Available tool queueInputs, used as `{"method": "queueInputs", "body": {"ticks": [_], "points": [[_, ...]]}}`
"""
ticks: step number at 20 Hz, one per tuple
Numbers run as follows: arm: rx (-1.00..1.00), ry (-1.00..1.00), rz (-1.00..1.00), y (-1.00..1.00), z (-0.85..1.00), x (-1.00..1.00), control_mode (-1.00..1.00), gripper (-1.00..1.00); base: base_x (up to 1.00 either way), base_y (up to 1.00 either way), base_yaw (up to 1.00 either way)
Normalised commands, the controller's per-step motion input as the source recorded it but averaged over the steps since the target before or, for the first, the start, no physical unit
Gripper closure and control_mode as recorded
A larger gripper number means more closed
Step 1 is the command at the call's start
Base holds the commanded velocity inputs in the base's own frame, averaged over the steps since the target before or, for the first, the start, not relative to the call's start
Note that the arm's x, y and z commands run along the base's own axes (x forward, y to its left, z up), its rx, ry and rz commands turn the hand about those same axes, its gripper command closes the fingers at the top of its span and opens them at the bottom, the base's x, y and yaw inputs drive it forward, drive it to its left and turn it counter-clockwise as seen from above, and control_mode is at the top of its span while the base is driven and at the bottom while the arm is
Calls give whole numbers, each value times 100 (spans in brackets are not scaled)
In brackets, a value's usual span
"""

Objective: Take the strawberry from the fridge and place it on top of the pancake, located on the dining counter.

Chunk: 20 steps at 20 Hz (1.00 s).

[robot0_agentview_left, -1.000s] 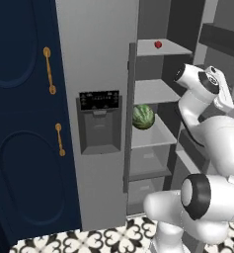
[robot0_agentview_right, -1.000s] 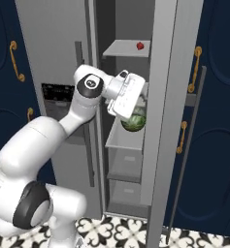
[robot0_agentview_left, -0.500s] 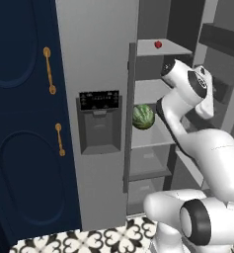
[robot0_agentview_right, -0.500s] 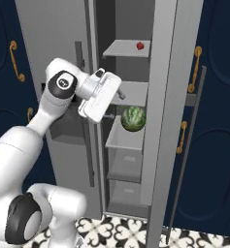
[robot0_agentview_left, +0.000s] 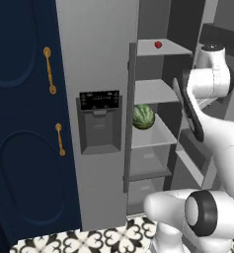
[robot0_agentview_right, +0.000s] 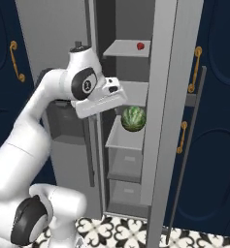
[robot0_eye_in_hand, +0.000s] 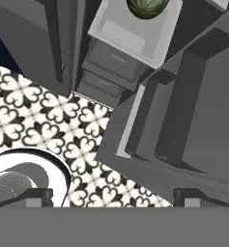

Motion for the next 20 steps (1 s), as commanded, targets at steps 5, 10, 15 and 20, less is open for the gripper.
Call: {"method": "queueInputs", "body": {"ticks": [5, 10, 15, 20], "points": [[24, -22, -30, 78, 0, -38, -100, -100, 0, 0, 0], [5, 0, -21, 76, 0, -90, -100, -100, 0, 0, 0], [12, 0, -17, 55, -11, -96, -100, -100, 0, 0, 0], [13, 1, -6, 20, -29, -61, -100, -100, 0, 0, 0]]}}
